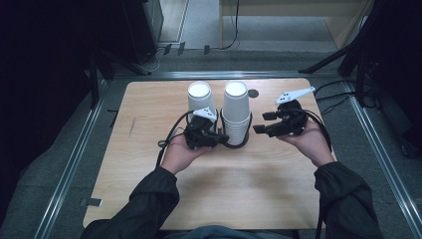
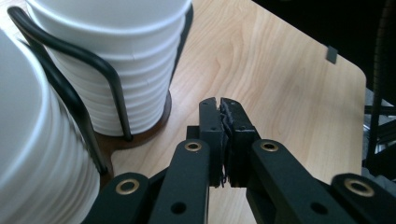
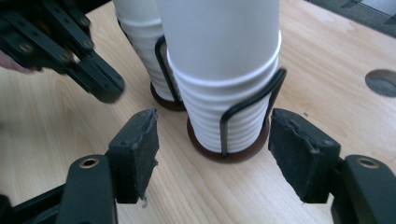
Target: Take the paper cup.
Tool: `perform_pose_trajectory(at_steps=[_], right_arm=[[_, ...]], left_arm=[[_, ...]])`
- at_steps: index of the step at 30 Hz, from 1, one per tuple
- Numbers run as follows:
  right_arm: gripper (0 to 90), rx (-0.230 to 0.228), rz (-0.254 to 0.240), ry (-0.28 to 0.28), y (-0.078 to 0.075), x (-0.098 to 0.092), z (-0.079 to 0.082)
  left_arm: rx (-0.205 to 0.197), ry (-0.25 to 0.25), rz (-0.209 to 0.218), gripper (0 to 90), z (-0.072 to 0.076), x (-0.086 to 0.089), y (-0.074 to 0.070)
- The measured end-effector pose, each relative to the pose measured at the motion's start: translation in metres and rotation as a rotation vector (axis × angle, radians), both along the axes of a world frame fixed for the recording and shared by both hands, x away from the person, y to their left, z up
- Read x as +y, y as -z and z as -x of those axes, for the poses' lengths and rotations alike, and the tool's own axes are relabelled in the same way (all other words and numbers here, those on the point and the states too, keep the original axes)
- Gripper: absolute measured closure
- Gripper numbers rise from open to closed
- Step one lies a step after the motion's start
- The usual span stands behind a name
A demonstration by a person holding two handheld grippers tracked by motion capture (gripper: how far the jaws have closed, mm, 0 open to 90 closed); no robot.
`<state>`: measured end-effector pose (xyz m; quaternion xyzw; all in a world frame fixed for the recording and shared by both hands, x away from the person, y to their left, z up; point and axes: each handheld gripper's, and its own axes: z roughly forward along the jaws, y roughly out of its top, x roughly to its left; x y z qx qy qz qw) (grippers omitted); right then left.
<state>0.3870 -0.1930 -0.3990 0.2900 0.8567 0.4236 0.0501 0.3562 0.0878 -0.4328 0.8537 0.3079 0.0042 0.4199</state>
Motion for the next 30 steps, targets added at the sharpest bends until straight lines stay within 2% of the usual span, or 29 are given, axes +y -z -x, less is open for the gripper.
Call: perform_pose_trajectory(at_steps=[2,5,6,9,13,17,23,25,30], right_arm=[[30.4,-0.01,0.002,-0.004,-0.005,0.002,-0.004],[27.8,-0.014,-0.004,-0.007,-0.011,0.006,-0.01],[27.1,-0.011,-0.01,-0.006,-0.014,0.008,-0.013],[26.3,-0.017,-0.01,-0.004,-0.017,0.011,-0.017],[24.3,-0.032,-0.009,-0.005,-0.025,0.017,-0.023],[22.0,-0.034,-0.005,-0.01,-0.03,0.028,-0.028],[20.2,-0.037,0.002,-0.001,-0.032,0.039,-0.034],[18.7,-0.048,0.006,0.005,-0.035,0.046,-0.035],[16.2,-0.058,0.009,0.011,-0.039,0.054,-0.037]], left_arm=[[-0.007,-0.015,0.0,89.9,-0.003,-0.003,-0.003],[-0.026,-0.043,-0.027,90.0,-0.007,-0.009,-0.007],[-0.028,-0.065,-0.023,90.0,-0.01,-0.011,-0.007],[-0.027,-0.085,-0.021,90.0,-0.012,-0.012,-0.008],[-0.045,-0.13,-0.058,90.0,-0.013,-0.016,-0.005],[-0.052,-0.171,-0.066,90.0,-0.013,-0.021,-0.004],[-0.088,-0.197,-0.073,90.0,-0.011,-0.026,-0.004],[-0.082,-0.204,-0.061,90.0,-0.011,-0.027,-0.003],[-0.097,-0.219,-0.07,90.0,-0.008,-0.029,0.0]])
